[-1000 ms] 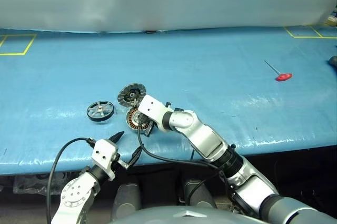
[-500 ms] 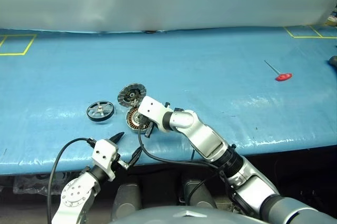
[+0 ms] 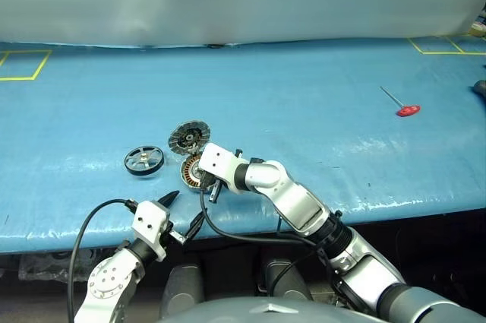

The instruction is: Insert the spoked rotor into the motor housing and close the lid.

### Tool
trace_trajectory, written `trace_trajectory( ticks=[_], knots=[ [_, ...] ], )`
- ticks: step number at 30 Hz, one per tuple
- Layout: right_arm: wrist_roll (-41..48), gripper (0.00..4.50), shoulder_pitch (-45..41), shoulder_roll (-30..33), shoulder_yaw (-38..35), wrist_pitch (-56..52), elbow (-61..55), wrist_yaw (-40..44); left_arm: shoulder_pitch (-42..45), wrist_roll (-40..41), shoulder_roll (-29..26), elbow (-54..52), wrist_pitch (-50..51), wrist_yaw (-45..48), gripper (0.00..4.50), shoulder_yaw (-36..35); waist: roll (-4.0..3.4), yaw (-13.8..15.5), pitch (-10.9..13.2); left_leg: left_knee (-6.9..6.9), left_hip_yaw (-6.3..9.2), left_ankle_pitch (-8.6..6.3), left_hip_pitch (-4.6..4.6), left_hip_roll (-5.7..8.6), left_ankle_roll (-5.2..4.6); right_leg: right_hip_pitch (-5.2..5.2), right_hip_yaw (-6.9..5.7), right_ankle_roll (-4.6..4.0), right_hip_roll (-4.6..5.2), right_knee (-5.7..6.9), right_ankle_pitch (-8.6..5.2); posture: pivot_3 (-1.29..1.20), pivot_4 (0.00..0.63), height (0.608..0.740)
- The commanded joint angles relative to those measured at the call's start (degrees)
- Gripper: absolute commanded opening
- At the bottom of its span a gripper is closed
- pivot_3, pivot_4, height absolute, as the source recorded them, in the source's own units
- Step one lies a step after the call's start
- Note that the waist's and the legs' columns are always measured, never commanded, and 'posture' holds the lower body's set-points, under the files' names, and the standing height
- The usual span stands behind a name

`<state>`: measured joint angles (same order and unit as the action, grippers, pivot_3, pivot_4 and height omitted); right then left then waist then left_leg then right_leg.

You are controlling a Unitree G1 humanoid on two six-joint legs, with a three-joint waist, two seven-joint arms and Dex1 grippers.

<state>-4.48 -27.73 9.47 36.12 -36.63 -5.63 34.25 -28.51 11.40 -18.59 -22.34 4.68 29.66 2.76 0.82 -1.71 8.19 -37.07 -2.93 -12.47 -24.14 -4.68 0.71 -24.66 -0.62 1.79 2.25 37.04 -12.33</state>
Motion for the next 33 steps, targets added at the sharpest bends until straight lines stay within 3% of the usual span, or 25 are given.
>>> trace_trajectory(
  ticks=[1, 7, 15, 21, 25, 33],
  knots=[
    [1.4, 0.02, 0.5, -0.8, -1.3, 0.4, -2.8, 0.9, -0.3, 0.5, -0.5, -1.7, -0.6, 0.0, 4.50, -0.3, 0.00, 0.0, 0.0, 0.00, 0.00, 0.00, 0.00, 0.00, 0.00, 0.00, 0.00, 0.00, 0.00, 0.00, 0.00, 0.00, 0.150, 0.740],
    [6.4, 0.02, 1.6, -1.5, -6.6, -2.8, -10.0, 1.7, -0.5, 1.2, -1.7, -3.1, -1.4, 0.7, 4.50, -2.2, 0.00, 0.2, 0.0, 0.00, 0.02, 0.00, -0.03, 0.00, 0.00, -0.02, -0.01, 0.00, 0.00, 0.00, 0.00, 0.00, 0.150, 0.740],
    [10.9, 0.02, 3.7, -0.4, -11.4, -6.5, -16.8, 0.7, -1.4, 5.3, -7.8, -9.9, 1.1, 4.3, 4.50, -7.5, 0.00, 0.2, 0.0, 0.00, 0.03, 0.00, -0.01, 0.00, 0.01, -0.01, -0.02, 0.00, 0.02, -0.02, 0.00, 0.00, 0.150, 0.740],
    [11.5, 0.02, 6.3, 2.2, -11.2, -6.7, -19.5, -0.1, 0.7, 18.0, -18.1, -15.2, 15.4, 7.5, 4.50, -19.1, -0.01, 0.2, 0.0, 0.01, 0.04, 0.00, 0.00, -0.02, 0.01, -0.02, -0.04, -0.02, 0.00, 0.00, -0.02, 0.00, 0.150, 0.740],
    [11.7, 0.02, 8.0, 3.1, -10.2, -6.9, -20.8, -0.1, 6.4, 21.3, -25.0, -13.5, 22.2, 9.0, 4.50, -24.3, 0.02, 0.3, 0.0, -0.02, 0.06, 0.00, 0.07, -0.01, 0.01, -0.02, -0.06, -0.01, 0.01, -0.02, -0.01, 0.00, 0.150, 0.740],
    [11.6, 0.02, 9.6, 3.2, -8.3, -4.1, -21.4, -0.3, 24.0, 26.0, -37.9, 0.1, 32.8, 18.1, 4.50, -24.8, 0.11, 0.4, 0.1, 0.02, 0.03, 0.00, 0.21, -0.01, 0.01, 0.01, -0.05, -0.02, -0.03, -0.02, -0.01, 0.00, 0.150, 0.740]
  ],
)
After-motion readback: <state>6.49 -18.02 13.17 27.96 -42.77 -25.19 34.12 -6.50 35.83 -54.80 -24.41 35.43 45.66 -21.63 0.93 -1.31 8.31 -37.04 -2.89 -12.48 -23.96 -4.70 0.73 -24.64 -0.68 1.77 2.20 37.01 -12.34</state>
